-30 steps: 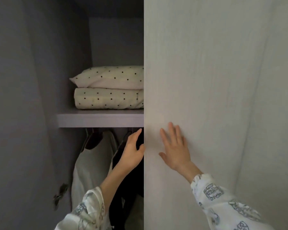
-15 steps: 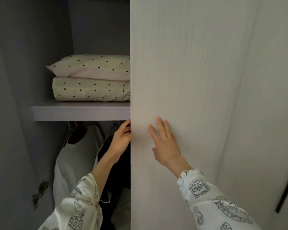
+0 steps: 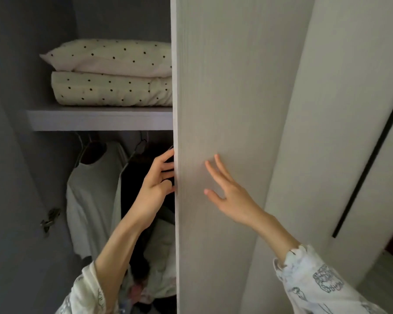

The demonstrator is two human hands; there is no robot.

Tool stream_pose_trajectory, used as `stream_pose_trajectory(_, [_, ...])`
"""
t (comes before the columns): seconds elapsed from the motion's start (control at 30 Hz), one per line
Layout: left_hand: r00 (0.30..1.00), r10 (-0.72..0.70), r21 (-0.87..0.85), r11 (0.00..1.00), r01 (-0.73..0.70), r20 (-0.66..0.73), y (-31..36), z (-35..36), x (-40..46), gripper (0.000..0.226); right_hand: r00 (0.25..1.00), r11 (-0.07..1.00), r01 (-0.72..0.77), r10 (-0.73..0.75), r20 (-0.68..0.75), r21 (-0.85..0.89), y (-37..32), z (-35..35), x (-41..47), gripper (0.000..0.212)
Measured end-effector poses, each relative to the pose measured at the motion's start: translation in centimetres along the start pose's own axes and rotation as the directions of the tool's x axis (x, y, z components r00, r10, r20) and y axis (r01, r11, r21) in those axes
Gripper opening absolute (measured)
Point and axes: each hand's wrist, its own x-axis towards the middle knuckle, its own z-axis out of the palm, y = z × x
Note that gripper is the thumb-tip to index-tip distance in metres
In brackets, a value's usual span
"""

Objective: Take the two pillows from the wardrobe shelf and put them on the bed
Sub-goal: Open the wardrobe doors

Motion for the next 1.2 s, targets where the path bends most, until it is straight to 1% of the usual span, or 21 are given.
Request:
stream_pose_trajectory(0.07, [0.999,0.0,0.015,1.0,0.0,0.033,0.6,0.9,-1.2,0.075,0.997,0.988,-0.043,0.032,0.074,0.151,-0.3,-0.2,-2.1,0.065])
stream_pose_trajectory(0.13, [0.997,-0.008,0.031,1.0,0.006,0.079,1.3,1.9,-2.5,0.076,0.99,0.953,-0.087,0.051,0.128,0.292,-0.5,-0.8,-4.1,0.062])
stream_pose_trajectory(0.23, [0.985,-0.007,0.022,1.0,0.004,0.175,2.5,4.2,-4.6,0.077,0.984,0.878,-0.143,0.076,0.163,0.457,-0.7,-3.0,-7.1,0.055])
stream_pose_trajectory(0.3, [0.972,-0.006,0.017,1.0,0.003,0.237,3.2,6.4,-6.0,0.077,0.984,0.838,-0.159,0.09,0.154,0.521,-0.5,-4.7,-9.2,0.053])
stream_pose_trajectory(0.47, [0.915,0.03,0.026,0.999,-0.044,0.403,4.6,12.5,-8.0,0.068,0.983,0.845,-0.177,0.126,0.134,0.504,0.4,-9.0,-15.0,0.054])
stream_pose_trajectory(0.53, [0.886,0.03,0.02,0.999,-0.045,0.464,5.1,14.9,-8.1,0.065,0.976,0.83,-0.218,0.191,0.106,0.513,0.9,-10.8,-17.0,0.055])
stream_pose_trajectory(0.67, [0.833,0.021,0.018,0.999,-0.037,0.553,5.5,19.8,-8.1,0.062,0.95,0.762,-0.287,0.304,0.07,0.581,1.5,-14.1,-20.4,0.053])
stream_pose_trajectory(0.77, [0.813,0.011,0.014,1.0,-0.023,0.582,5.6,22.5,-7.9,0.063,0.921,0.731,-0.336,0.386,0.046,0.594,1.9,-15.9,-21.9,0.053])
stream_pose_trajectory(0.83, [0.799,0.002,0.022,1.0,-0.019,0.601,5.7,24.4,-7.9,0.063,0.912,0.742,-0.349,0.41,0.023,0.573,2.2,-16.9,-23.0,0.053])
stream_pose_trajectory(1.0, [0.751,0.006,0.063,0.996,-0.064,0.66,5.7,28.6,-7.3,0.067,0.883,0.78,-0.384,0.466,-0.05,0.494,2.9,-18.8,-25.7,0.055])
stream_pose_trajectory(1.1, [0.735,-0.011,0.065,0.997,-0.045,0.678,5.6,30.4,-6.9,0.066,0.863,0.788,-0.395,0.495,-0.102,0.473,3.3,-19.6,-26.8,0.06])
stream_pose_trajectory(1.2, [0.733,-0.024,0.042,0.999,-0.006,0.68,5.4,31.3,-6.6,0.062,0.832,0.766,-0.411,0.537,-0.14,0.494,3.7,-20.3,-27.7,0.047])
